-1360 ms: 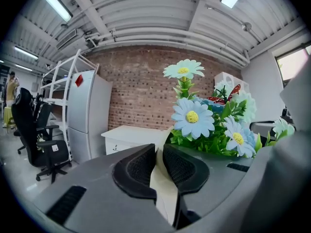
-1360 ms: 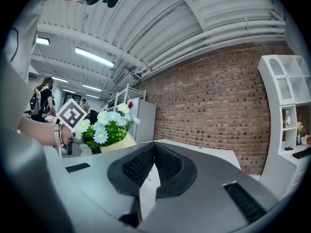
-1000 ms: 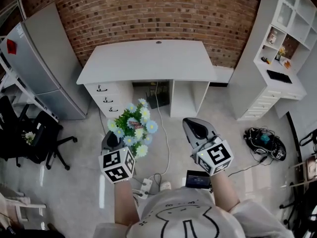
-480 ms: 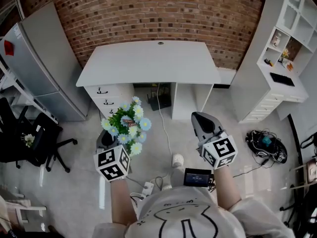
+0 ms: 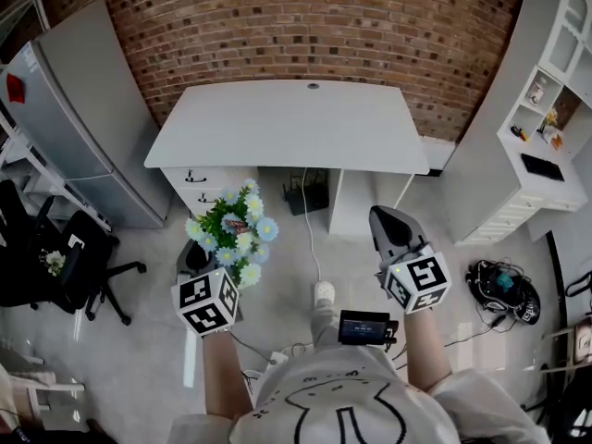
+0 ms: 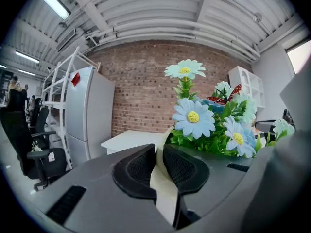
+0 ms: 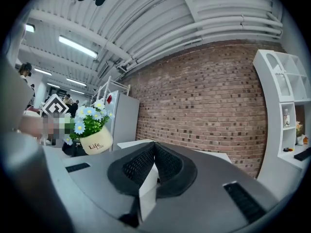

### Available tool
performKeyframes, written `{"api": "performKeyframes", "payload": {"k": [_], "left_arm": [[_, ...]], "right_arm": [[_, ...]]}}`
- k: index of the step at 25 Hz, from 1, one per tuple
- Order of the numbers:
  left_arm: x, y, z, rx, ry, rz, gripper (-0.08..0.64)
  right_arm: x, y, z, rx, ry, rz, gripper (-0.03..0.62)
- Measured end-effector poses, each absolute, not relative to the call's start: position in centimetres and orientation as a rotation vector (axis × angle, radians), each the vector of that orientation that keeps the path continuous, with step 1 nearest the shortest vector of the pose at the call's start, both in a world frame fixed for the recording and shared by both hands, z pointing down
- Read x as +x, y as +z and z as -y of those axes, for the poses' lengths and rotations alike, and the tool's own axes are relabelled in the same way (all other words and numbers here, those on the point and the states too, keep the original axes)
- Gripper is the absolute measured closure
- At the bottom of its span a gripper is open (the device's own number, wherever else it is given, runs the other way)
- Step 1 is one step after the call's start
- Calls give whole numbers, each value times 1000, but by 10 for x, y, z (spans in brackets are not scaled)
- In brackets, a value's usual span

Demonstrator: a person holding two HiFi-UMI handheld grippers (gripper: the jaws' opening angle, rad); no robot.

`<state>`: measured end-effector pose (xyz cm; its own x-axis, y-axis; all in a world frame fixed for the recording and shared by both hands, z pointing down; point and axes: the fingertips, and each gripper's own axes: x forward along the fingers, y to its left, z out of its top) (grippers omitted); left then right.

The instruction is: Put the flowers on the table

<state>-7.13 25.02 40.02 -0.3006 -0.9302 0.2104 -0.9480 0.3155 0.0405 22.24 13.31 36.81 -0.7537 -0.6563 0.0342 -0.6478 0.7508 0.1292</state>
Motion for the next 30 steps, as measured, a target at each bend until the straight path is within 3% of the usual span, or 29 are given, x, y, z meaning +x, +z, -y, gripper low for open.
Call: {"api": "performKeyframes", "payload": {"k": [30], "left_arm": [[-159,393,48,1561,103,2470,499]], "right_arm": [[119,361,194,889,-158,2910,575]]}}
